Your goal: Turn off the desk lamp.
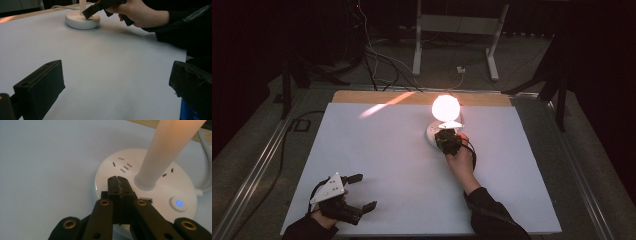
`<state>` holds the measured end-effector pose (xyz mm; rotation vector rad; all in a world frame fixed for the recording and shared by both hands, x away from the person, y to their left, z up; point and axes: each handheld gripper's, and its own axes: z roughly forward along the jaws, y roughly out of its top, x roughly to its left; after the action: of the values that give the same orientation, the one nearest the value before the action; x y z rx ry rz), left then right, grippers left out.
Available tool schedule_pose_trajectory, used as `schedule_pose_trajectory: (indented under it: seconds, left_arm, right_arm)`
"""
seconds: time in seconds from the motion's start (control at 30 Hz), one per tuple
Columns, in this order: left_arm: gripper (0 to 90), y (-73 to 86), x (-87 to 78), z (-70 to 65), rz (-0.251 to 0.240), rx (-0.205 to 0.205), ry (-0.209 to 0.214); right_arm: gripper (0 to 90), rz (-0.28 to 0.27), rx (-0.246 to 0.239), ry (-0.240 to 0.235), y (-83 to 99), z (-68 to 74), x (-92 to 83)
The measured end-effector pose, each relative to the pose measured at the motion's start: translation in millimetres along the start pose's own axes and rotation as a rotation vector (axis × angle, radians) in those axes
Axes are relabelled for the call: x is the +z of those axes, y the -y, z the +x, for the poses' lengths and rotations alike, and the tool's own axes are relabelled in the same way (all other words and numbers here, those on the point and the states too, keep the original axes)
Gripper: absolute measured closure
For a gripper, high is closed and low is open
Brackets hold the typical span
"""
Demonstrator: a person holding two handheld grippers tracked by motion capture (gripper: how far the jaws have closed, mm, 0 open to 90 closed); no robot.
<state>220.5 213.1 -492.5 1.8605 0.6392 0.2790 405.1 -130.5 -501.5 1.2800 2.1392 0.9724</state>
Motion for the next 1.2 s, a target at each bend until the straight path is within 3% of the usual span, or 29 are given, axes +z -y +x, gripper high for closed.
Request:
schedule_pose_trajectory:
  seconds: [0.53, 0.6, 0.67, 0.8, 1.2]
  left_arm:
    - [0.5, -0.2, 0.1, -0.2, -0.001, 0.0, 0.001]
    - [0.5, -0.1, -0.2, -0.4, -0.001, 0.0, 0.0]
    - [0.5, -0.3, -0.4, -0.5, -0.004, 0.001, 0.0]
    - [0.5, -0.3, -0.1, -0.1, -0.002, 0.0, -0.001]
    - [0.5, -0.3, -0.5, -0.2, -0.004, -0.001, -0.002]
  right_arm:
    - [89.8, -0.012, -0.012, 0.003, 2.2, -0.1, 0.1]
    - [89.9, -0.015, -0.017, 0.021, 2.5, -0.5, 0.6]
    - [89.8, -0.021, 0.012, 0.002, 3.6, -3.6, 0.4]
    - [89.7, -0.02, 0.015, 0.001, 3.7, -3.1, -0.7]
    - [89.7, -0.086, 0.003, -0.019, -17.4, -1.1, -21.8]
